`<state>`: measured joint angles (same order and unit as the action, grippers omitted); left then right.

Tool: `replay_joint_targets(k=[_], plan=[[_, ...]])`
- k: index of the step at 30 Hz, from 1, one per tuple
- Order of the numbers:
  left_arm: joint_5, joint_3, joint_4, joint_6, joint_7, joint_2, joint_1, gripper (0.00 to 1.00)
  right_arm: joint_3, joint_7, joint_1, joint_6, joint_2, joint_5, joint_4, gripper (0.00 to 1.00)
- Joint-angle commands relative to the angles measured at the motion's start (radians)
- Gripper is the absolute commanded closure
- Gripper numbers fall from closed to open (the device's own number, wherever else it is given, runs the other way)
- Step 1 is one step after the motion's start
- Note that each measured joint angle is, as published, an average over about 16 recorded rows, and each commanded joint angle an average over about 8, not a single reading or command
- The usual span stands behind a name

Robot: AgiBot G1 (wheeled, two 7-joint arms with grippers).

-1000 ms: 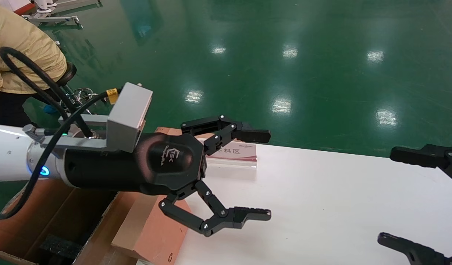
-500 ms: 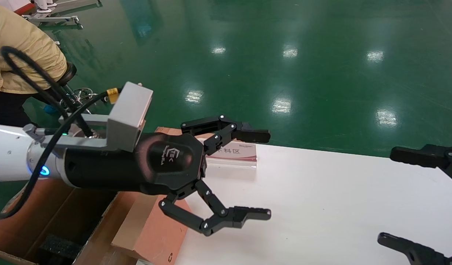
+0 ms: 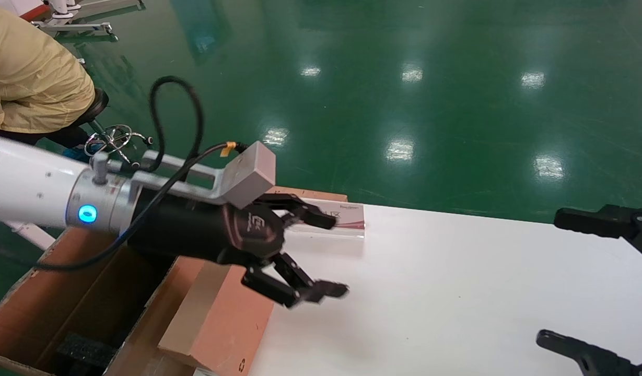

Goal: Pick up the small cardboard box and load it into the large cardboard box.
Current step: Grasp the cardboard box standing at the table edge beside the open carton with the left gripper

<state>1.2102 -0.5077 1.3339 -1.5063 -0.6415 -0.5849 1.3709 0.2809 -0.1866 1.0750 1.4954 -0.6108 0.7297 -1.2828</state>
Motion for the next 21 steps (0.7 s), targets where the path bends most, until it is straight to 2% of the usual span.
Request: replay_joint_targets(k=[1,5,9,15,21], plan=[[0.082,-0.034,0.007,-0.014,-0.082,-0.002,0.057,0.00,0.000,0.000,0.000,0.000,0.000,0.000,0.000,0.00],[0.233,-0.132,0.008,-0.058,-0.245,-0.036,0.172,0.00,0.000,0.000,0.000,0.000,0.000,0.000,0.000,0.00],[0.335,-0.252,0.011,-0.078,-0.378,-0.066,0.272,0.00,0.001,0.000,0.000,0.000,0.000,-0.001,0.000,0.00],[0.408,-0.446,0.018,-0.081,-0.521,-0.099,0.430,0.00,0.001,0.001,0.000,0.000,0.000,-0.001,0.000,0.00],[0.434,-0.632,0.021,-0.080,-0.647,-0.127,0.558,0.00,0.002,0.001,0.000,-0.001,0.001,-0.001,0.000,0.00]])
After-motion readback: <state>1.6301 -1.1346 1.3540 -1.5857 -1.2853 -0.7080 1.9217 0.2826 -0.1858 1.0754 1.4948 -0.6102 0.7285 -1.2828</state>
